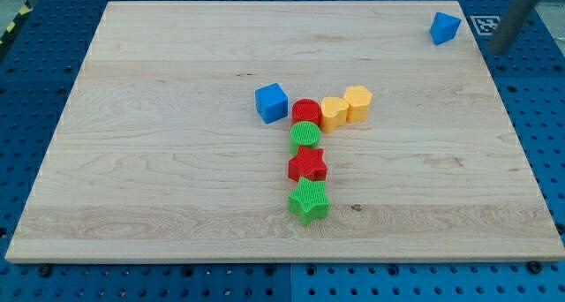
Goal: Slightly move the triangle diagonally towards the hexagon
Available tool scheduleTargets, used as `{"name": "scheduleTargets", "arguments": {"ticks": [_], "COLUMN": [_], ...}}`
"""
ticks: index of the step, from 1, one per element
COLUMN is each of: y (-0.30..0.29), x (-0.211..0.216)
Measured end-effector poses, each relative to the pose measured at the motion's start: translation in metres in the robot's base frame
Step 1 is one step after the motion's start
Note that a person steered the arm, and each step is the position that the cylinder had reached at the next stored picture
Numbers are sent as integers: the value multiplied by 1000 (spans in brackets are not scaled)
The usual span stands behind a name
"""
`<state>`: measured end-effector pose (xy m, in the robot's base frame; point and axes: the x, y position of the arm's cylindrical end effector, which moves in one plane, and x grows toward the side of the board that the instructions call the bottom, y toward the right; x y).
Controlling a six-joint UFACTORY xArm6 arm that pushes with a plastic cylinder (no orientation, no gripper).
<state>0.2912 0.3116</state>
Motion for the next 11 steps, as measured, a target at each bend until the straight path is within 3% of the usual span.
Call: {"name": "scheduleTargets", "arguments": {"ticks": [1, 4, 11], "y": [-20, -64, -83], "x": [-38, -24, -2]}}
